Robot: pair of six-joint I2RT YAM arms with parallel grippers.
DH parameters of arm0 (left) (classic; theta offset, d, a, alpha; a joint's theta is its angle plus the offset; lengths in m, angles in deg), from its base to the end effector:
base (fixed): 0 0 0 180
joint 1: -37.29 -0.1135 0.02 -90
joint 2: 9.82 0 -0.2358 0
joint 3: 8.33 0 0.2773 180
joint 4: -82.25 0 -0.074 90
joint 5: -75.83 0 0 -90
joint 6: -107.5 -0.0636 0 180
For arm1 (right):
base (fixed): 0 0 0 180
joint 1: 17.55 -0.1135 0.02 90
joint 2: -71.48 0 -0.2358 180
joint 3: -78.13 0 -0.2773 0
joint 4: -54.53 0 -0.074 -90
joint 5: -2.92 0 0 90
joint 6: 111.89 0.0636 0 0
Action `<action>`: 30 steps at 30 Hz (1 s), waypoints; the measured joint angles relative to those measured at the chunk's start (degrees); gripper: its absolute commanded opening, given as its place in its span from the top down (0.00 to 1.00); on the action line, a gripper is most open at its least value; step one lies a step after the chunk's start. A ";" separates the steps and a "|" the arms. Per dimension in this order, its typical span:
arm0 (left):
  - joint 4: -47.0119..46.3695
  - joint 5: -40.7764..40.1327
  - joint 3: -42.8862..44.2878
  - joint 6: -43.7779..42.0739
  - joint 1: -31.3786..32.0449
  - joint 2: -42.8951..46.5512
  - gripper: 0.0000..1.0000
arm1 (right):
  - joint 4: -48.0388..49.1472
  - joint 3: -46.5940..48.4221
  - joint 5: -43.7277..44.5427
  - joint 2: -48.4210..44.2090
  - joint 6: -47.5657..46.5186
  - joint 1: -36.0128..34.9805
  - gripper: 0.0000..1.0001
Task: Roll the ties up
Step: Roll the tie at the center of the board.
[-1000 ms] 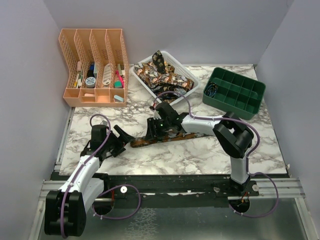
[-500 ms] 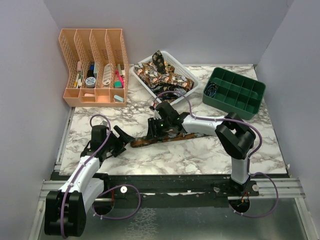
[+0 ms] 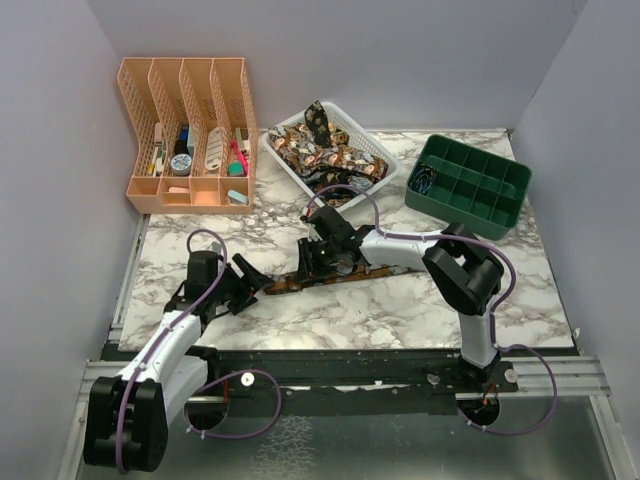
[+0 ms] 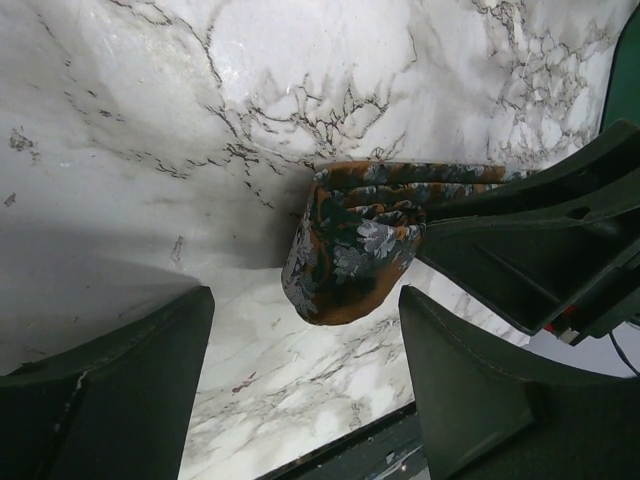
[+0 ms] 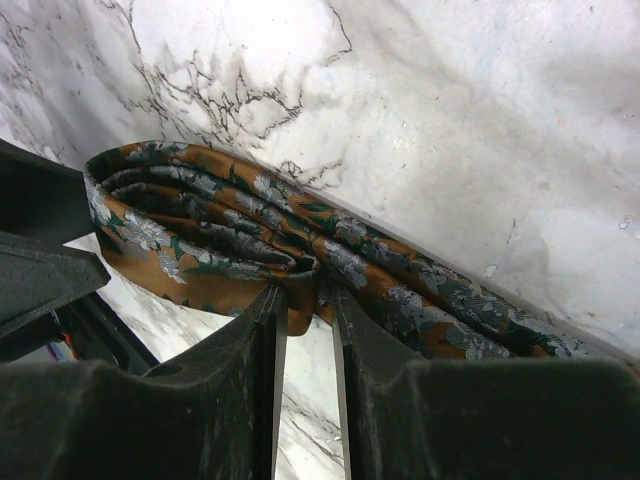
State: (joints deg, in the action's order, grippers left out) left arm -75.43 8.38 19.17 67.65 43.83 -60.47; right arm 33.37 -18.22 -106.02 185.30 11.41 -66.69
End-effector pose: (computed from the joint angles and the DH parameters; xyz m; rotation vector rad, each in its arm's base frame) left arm 0.2143 -0.0491 0.0922 -0.7340 2.3801 -0.9181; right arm 0.2715 0.3454 0.0851 -0.5254 2.6367 0.9573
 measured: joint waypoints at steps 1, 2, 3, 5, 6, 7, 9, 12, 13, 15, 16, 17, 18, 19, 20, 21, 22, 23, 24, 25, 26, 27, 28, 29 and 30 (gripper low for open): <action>-0.17 0.00 0.00 -0.09 0.02 -0.17 0.26 | -0.04 0.04 0.02 0.00 -0.02 0.00 0.71; -0.46 0.02 0.00 -0.20 0.09 -0.44 0.26 | -0.04 0.04 0.07 0.00 -0.13 0.00 0.70; -0.72 0.09 0.00 -0.24 0.11 -0.70 0.27 | -0.04 0.04 0.09 0.00 -0.17 0.00 0.70; -1.44 0.44 0.00 -0.50 0.20 -1.42 0.29 | -0.04 0.04 0.09 0.00 -0.22 0.00 0.70; -1.95 0.59 0.00 -0.72 0.24 -1.84 0.31 | -0.04 0.04 0.11 0.00 -0.22 0.00 0.70; -2.45 0.96 0.00 -1.01 0.28 -2.36 0.32 | -0.04 0.04 0.13 0.02 -0.24 -0.02 0.70; -3.39 1.66 0.00 -1.62 0.31 -3.19 0.33 | -0.04 0.04 0.20 0.02 -0.24 -0.02 0.70; -4.59 2.58 0.00 -2.62 0.33 -4.39 0.36 | -0.07 0.04 0.26 0.04 -0.24 -0.02 0.70; -4.85 2.84 0.00 -2.89 0.33 -4.66 0.37 | -0.07 0.04 0.26 0.09 -0.24 -0.02 0.71; -5.60 3.23 0.00 -3.85 0.33 -5.29 0.38 | -0.07 0.04 0.26 0.13 -0.24 0.00 0.71; -5.90 3.43 0.02 -4.31 0.33 -5.60 0.38 | -0.07 0.07 0.26 0.15 -0.24 0.00 0.70; -6.08 3.58 0.09 -4.85 0.33 -5.86 0.38 | -0.07 0.07 0.26 0.17 -0.26 0.00 0.70; -6.38 3.69 0.11 -5.31 0.33 -6.10 0.38 | -0.13 0.13 0.26 0.17 -0.28 0.00 0.70; -6.62 3.74 0.17 -5.90 0.33 -6.23 0.38 | -0.24 0.20 0.26 0.20 -0.31 0.00 0.71; -6.86 3.74 0.22 -6.32 0.33 -6.25 0.38 | -0.37 0.28 0.26 0.24 -0.33 0.00 0.71; -7.17 3.72 0.26 -6.88 0.33 -6.27 0.38 | -0.52 0.48 0.26 0.31 -0.33 0.00 0.71; -7.34 3.72 0.28 -7.21 0.33 -6.27 0.38 | -0.70 0.68 0.26 0.42 -0.35 0.00 0.71; -7.65 3.76 0.31 -7.69 0.33 -6.27 0.40 | -0.81 0.76 0.26 0.50 -0.35 0.00 0.70; -8.17 3.80 0.31 -8.02 0.33 -6.32 0.42 | -0.85 0.81 0.26 0.52 -0.35 0.00 0.71; -8.87 3.87 0.31 -8.26 0.33 -6.45 0.43 | -0.87 0.81 0.26 0.52 -0.35 0.00 0.71; -9.49 4.00 0.31 -8.59 0.33 -6.62 0.44 | -0.87 0.83 0.26 0.55 -0.35 0.00 0.71; -10.34 4.26 0.31 -8.92 0.35 -6.95 0.45 | -0.94 0.90 0.26 0.59 -0.35 0.00 0.71; -10.95 4.50 0.31 -9.11 0.35 -7.19 0.46 | -0.96 0.96 0.26 0.63 -0.35 0.00 0.71; -11.58 4.94 0.31 -9.31 0.39 -7.58 0.47 | -0.98 1.01 0.26 0.68 -0.35 0.00 0.71; -12.04 5.20 0.31 -9.44 0.50 -7.89 0.47 | -1.01 1.03 0.26 0.68 -0.35 0.00 0.71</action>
State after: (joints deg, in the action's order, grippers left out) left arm -87.48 13.58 19.48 58.21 44.33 -68.36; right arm 32.37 -17.19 -105.75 185.98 11.06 -66.69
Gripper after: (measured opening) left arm 0.549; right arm 0.296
